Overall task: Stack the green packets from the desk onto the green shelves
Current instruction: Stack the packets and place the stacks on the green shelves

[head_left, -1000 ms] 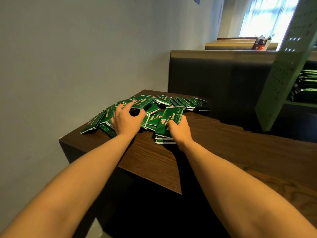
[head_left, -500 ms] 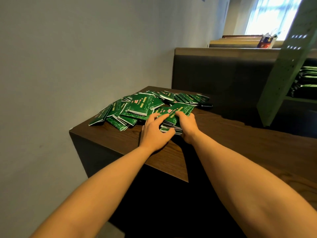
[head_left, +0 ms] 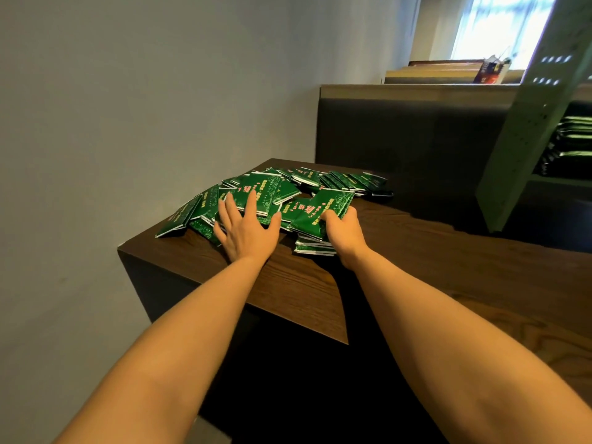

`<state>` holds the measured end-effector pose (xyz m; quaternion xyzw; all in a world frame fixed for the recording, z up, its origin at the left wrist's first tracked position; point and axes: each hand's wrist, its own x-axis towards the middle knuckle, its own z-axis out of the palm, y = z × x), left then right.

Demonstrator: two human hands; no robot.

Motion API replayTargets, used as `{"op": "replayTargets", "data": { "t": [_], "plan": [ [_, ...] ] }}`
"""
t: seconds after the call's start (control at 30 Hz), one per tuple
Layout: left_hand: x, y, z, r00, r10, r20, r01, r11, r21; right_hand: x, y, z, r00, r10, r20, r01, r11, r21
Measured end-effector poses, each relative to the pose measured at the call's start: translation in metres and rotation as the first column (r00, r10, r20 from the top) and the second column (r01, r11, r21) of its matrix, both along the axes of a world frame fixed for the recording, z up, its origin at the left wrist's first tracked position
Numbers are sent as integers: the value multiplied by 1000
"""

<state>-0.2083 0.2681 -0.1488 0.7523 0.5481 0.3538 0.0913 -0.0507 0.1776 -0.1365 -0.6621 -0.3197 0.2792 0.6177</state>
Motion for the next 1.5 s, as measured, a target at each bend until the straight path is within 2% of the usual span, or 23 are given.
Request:
{"op": "replayTargets", "data": {
  "t": [0.13,0.23,0.37,0.5,0.7,0.9,1.03,1.17,1.3,1.37,1.5],
  "plan": [
    [3,6,2,997,40,60,-34,995,-99,1,3,-1,1000,2,-3,-2,1000,6],
    [2,5,1,993,60,98,-57,998,-41,1,5,-2,1000,8,-19,-8,1000,-2],
    [0,2,0,971,67,227,-73,997,16,1,4,-2,1000,10,-12,-10,1000,27],
    [1,-1,2,964,49,260,-70,995,72,1,3,-2,1000,9,6,-9,1000,30],
    [2,-6,7,941,-95,325,66,993,98,0,0,-3,999,40,2,-40,998,49],
    [2,-18,14,909,-139,393,107,989,102,0,-1,-1,999,47,-26,-46,998,40],
    [11,-36,18,878,-261,400,224,965,139,0,1,1,998,16,-58,-13,999,45],
    [24,-57,11,855,-422,303,377,905,195,-6,-6,10,985,22,-170,-14,999,49],
    [26,-65,3,817,-522,243,482,851,208,7,2,-4,954,109,-279,-70,987,145],
    [24,-66,2,809,-538,236,500,841,207,-5,-8,8,959,80,-272,-55,994,99],
    [22,-64,1,799,-546,251,495,835,241,-4,-6,4,988,7,-155,9,995,99]
  ]
}}
